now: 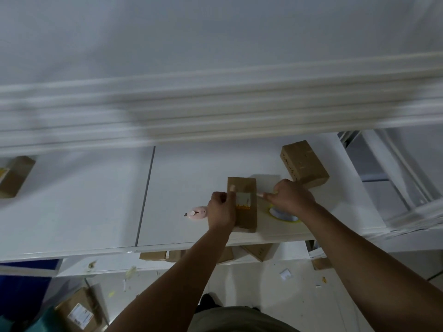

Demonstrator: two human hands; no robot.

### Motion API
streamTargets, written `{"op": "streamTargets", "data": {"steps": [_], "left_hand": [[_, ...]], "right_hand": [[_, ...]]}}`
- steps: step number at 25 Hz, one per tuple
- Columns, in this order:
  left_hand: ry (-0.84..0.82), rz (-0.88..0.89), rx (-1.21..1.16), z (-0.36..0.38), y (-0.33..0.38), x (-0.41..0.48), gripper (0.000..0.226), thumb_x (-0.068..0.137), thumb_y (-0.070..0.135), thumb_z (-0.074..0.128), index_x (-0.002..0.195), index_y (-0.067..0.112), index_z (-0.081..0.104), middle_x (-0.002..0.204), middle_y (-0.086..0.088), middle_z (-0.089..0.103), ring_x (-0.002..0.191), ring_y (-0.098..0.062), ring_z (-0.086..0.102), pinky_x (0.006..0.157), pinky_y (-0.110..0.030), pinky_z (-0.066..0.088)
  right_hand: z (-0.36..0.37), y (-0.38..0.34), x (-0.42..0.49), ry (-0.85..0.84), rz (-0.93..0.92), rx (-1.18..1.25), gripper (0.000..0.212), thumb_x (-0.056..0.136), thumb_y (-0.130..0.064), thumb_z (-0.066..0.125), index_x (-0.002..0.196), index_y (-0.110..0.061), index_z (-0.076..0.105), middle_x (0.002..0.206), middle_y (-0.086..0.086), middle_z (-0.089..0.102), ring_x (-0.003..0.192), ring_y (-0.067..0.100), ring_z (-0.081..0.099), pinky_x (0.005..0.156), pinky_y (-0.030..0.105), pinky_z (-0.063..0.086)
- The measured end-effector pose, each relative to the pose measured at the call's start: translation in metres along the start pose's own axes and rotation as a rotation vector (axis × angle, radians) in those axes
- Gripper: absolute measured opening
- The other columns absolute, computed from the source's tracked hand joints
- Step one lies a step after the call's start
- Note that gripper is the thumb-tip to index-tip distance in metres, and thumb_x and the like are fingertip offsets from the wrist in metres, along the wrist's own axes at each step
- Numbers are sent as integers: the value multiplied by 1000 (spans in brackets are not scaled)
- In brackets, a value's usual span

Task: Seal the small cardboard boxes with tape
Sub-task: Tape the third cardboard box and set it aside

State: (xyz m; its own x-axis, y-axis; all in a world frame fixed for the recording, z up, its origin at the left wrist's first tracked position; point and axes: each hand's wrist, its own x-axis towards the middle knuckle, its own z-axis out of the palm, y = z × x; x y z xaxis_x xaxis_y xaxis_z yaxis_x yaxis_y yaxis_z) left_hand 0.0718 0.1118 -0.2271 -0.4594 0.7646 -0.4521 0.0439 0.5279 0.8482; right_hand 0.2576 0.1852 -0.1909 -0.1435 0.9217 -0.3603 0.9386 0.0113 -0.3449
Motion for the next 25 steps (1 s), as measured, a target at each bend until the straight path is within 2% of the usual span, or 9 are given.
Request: {"op": "streamTargets", "data": {"steps": [3, 5, 7, 9, 11, 16, 20, 22, 25], "left_hand": [[-110, 85, -183, 1, 1, -4, 30, 94, 37, 79, 120, 26, 69, 123, -1, 67, 96, -16, 71, 74, -29, 63], [-129, 106, -322, -2, 5, -9, 26, 94, 30, 81, 120, 26, 75, 121, 0, 70, 98, -23, 75, 79, -40, 67], [-67, 129, -429, -16, 13, -13, 18, 95, 28, 80, 113, 26, 80, 112, 1, 78, 98, -23, 77, 77, -37, 66], [-63, 100, -543, -40, 18, -12, 18, 95, 27, 79, 112, 22, 83, 110, -5, 81, 102, -26, 76, 79, -36, 64], [-190, 35, -690, -67, 19, -11, 28, 96, 29, 76, 121, 17, 80, 119, -13, 79, 109, -31, 76, 84, -41, 63], [-472, -167, -870, -79, 20, -33, 36, 108, 39, 53, 126, 14, 73, 115, -14, 76, 97, -26, 75, 81, -38, 62], [-442, -110, -439, -105, 20, -33, 67, 109, 63, 33, 125, 14, 75, 112, -13, 80, 103, -30, 75, 97, -45, 54], [-469, 50, -126, -122, 32, -41, 81, 86, 88, 50, 123, 21, 77, 112, -6, 81, 105, -25, 78, 89, -41, 61], [-418, 81, -181, -136, 37, -39, 78, 70, 78, 79, 120, 17, 77, 109, -8, 82, 103, -29, 79, 86, -42, 65]], "right_hand": [[3, 2, -3, 43, -7, 29, 66, 83, -81, 61, 59, -21, 48, 59, -3, 53, 64, 22, 59, 63, 32, 43], [-2, 6, -8, 42, -32, 161, 71, 79, -82, 66, 55, -20, 41, 52, -4, 43, 55, 18, 51, 63, 32, 39], [-15, 10, -17, -11, -72, 507, 74, 66, -88, 70, 59, -19, 43, 58, -2, 42, 58, 13, 49, 67, 33, 39], [-29, 11, -29, -77, -72, 839, 73, 56, -88, 77, 75, -18, 67, 79, -5, 63, 83, 3, 64, 85, 34, 49], [-39, 1, -40, -64, -190, 827, 67, 62, -81, 77, 83, -18, 70, 76, 0, 59, 80, -5, 60, 82, 31, 46], [-42, -55, -55, 37, -318, 587, 68, 70, -74, 74, 60, -9, 55, 55, -5, 44, 55, 7, 45, 60, 30, 36], [-28, -81, -65, 36, -333, 611, 56, 76, -56, 85, 57, -20, 47, 52, -12, 37, 54, 5, 39, 60, 30, 32], [-18, -94, -71, 53, -339, 569, 56, 77, -58, 84, 60, -19, 49, 55, -7, 39, 57, 8, 39, 61, 31, 31], [-15, -101, -80, 36, -402, 606, 53, 88, -60, 73, 64, -18, 51, 58, -4, 41, 56, 11, 44, 59, 35, 35]]}}
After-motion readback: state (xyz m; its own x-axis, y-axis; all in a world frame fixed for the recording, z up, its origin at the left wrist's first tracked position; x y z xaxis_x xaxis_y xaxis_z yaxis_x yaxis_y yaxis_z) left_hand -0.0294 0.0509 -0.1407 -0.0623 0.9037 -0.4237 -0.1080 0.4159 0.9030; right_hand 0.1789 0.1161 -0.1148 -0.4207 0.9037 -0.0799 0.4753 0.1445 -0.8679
